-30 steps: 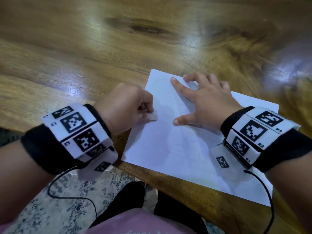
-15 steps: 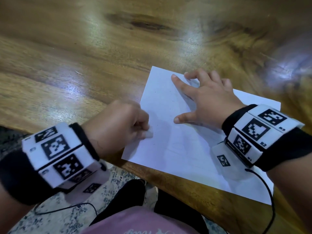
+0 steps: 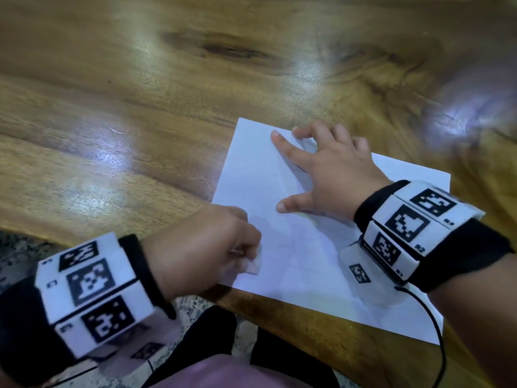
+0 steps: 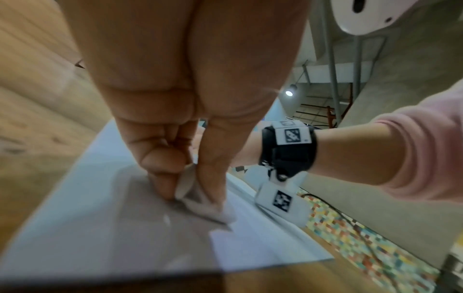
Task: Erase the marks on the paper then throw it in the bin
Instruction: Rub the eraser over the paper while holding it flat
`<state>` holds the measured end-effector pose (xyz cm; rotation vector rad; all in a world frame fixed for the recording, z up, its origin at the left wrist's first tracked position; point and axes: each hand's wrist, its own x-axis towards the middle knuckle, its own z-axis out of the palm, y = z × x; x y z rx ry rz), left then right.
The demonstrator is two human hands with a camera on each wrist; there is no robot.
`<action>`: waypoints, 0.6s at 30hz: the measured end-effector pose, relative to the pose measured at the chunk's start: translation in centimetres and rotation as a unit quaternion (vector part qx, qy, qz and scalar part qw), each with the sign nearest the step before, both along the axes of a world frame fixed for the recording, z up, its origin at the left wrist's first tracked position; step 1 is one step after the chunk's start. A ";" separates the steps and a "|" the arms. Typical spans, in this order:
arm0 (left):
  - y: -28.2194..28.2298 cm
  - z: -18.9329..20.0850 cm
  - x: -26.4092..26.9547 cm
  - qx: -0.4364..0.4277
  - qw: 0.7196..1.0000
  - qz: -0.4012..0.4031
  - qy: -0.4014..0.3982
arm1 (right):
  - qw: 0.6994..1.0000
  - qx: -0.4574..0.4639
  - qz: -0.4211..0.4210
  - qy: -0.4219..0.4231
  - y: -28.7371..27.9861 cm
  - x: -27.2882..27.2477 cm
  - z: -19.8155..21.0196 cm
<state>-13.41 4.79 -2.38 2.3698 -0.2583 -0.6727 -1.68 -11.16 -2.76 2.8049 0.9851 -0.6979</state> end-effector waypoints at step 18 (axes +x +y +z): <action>-0.1 0.7 1.4 0.084 0.996 0.002 -0.005 | 0.986 0.134 -0.054 0.086 -2.1 1.2 0.3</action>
